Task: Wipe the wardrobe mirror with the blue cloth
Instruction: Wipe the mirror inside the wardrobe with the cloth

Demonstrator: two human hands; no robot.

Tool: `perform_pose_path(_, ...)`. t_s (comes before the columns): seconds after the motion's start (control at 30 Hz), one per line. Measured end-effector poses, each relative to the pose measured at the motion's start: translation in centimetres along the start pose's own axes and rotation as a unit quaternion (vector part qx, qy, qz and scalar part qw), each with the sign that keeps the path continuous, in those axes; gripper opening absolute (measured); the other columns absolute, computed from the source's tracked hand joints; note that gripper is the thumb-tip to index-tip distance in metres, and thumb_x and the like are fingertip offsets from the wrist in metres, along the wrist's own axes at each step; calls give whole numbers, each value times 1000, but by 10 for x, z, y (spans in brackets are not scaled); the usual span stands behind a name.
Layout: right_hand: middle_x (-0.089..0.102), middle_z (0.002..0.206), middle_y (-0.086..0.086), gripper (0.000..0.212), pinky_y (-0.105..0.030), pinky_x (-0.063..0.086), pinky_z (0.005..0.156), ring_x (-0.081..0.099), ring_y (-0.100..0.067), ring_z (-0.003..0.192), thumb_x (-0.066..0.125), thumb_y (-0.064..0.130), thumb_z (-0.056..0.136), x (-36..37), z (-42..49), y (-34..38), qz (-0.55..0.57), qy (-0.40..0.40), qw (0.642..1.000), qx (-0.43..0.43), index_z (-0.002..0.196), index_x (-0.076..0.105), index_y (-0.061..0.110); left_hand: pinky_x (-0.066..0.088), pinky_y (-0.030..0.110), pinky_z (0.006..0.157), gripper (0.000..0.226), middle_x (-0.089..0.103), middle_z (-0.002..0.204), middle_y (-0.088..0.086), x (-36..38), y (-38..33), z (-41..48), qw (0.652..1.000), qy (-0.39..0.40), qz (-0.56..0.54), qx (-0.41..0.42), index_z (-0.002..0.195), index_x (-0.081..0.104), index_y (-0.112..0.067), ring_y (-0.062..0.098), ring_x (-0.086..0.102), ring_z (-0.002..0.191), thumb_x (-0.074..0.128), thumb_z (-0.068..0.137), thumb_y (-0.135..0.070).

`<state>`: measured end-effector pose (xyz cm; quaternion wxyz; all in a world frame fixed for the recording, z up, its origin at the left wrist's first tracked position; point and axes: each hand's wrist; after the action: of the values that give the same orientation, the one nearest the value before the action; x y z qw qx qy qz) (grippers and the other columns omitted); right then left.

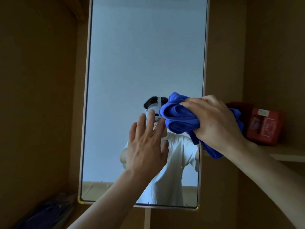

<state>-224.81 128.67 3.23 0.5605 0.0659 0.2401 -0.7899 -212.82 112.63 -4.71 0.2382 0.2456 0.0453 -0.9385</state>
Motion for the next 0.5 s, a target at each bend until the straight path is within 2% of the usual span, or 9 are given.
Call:
perform_pose_path(0.17,68,122,8,59,-39,50,85,56,-24,101,77,0,71,2,-10,5,-32,7,999,-26,125,66,23,18,46,125,72,9,171,5,-4,3,-4,999,3,-35,9,162,15,-27,32,10,157,49,100,-37)
perform_pose_path(0.27,67,123,5,66,-44,53,82,58,-26,101,81,-1,64,2,-11,6,-55,5,998,-34,125,66,20,13,43,126,74,-5,171,4,-7,6,-7,999,15,-30,23,162,-2,-28,26,-6,158,41,103,-37)
perform_pose_path(0.33,68,122,4,68,-45,54,80,60,-28,100,82,-2,60,1,-7,5,-71,-7,997,-39,123,67,19,13,41,125,74,-11,169,2,-9,8,-9,999,21,-10,27,160,-7,-30,25,-10,157,37,102,-39)
perform_pose_path(0.4,68,121,2,65,-47,54,79,61,-30,99,81,-2,62,-1,0,4,-78,-18,996,-36,122,67,18,17,39,123,72,-3,168,0,-12,8,-6,999,16,-6,28,159,-1,-33,25,-1,156,40,100,-40)
perform_pose_path(0.5,69,120,4,59,-47,52,81,60,-30,99,80,2,68,-4,17,1,-78,-23,996,-20,124,67,19,30,32,116,67,17,160,-7,-19,10,3,999,-10,-10,31,156,14,-37,19,24,145,46,97,-40)
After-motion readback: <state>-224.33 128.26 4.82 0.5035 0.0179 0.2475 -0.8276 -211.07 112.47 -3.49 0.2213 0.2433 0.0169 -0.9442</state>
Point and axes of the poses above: each hand's wrist, its own z-axis towards the middle knuckle, its own x-axis out of the palm, y = z × x
